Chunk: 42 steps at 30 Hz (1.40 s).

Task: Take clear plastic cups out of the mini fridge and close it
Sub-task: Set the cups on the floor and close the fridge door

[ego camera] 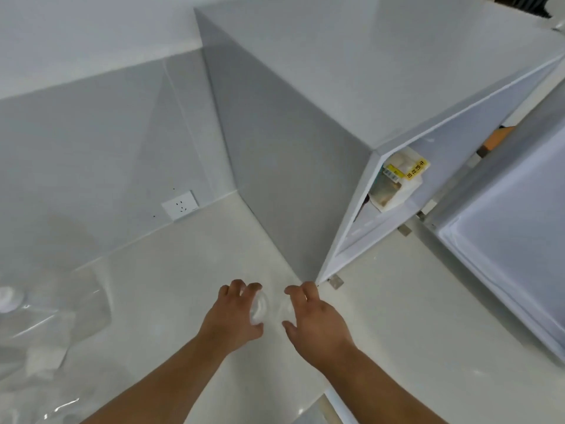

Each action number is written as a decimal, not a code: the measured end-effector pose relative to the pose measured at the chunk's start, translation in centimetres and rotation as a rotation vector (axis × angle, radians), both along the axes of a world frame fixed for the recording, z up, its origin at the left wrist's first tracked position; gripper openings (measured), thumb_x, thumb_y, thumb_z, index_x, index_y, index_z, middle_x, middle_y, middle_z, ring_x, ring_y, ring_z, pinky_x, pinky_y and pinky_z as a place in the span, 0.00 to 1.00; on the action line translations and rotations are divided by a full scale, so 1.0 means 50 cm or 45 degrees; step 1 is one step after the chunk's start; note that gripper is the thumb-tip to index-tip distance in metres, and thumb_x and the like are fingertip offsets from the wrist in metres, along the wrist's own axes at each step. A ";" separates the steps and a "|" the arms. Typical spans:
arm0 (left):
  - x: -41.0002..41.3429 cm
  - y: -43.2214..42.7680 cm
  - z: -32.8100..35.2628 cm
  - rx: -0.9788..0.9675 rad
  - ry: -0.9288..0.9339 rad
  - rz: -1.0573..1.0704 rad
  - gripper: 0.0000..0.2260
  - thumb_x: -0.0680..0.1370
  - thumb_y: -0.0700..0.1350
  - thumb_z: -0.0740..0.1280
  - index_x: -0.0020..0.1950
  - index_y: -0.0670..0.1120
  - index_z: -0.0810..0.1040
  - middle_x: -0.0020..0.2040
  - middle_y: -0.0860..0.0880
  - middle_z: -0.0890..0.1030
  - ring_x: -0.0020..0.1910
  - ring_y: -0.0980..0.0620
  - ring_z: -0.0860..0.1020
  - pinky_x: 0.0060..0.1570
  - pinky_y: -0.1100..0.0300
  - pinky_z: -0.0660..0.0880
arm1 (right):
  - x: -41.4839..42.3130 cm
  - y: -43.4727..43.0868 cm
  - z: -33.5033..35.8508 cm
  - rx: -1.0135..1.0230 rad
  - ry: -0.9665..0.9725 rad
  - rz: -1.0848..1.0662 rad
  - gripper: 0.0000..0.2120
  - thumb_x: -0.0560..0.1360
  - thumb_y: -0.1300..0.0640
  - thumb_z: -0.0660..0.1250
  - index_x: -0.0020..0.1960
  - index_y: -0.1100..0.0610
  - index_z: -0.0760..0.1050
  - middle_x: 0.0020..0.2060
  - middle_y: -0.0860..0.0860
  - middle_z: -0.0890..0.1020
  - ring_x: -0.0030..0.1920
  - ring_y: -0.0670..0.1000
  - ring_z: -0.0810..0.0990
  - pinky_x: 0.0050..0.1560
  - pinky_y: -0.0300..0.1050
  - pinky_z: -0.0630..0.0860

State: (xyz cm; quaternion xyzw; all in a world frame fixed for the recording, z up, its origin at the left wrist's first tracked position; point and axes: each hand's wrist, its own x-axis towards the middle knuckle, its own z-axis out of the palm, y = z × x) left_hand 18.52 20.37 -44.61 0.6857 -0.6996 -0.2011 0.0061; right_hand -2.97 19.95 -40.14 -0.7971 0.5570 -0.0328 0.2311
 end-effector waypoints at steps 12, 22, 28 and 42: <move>0.035 -0.042 -0.076 0.078 -0.062 -0.198 0.44 0.69 0.62 0.73 0.81 0.56 0.58 0.77 0.49 0.65 0.69 0.43 0.69 0.61 0.51 0.77 | 0.029 -0.006 -0.060 0.062 0.068 -0.003 0.28 0.80 0.49 0.66 0.75 0.45 0.57 0.71 0.50 0.64 0.45 0.55 0.82 0.42 0.48 0.81; -0.115 -0.019 0.143 -0.327 0.147 -0.277 0.22 0.71 0.68 0.66 0.57 0.56 0.82 0.52 0.58 0.84 0.51 0.55 0.81 0.46 0.62 0.77 | -0.193 0.026 0.109 -0.237 0.040 -0.184 0.27 0.78 0.34 0.57 0.72 0.45 0.69 0.66 0.45 0.75 0.60 0.50 0.77 0.54 0.45 0.79; -0.384 -0.065 0.387 -0.548 0.401 -0.570 0.24 0.75 0.71 0.60 0.64 0.59 0.77 0.60 0.62 0.80 0.59 0.61 0.75 0.56 0.64 0.71 | -0.405 0.005 0.340 -0.684 0.034 -0.327 0.25 0.77 0.35 0.64 0.67 0.49 0.75 0.61 0.46 0.79 0.63 0.51 0.75 0.60 0.49 0.78; -0.514 -0.367 0.834 -0.881 -0.130 -0.483 0.36 0.73 0.72 0.59 0.76 0.55 0.70 0.77 0.49 0.71 0.74 0.46 0.69 0.71 0.47 0.68 | -0.841 -0.049 0.763 -0.675 0.446 -0.925 0.38 0.74 0.28 0.48 0.81 0.43 0.56 0.79 0.51 0.63 0.80 0.59 0.54 0.79 0.61 0.51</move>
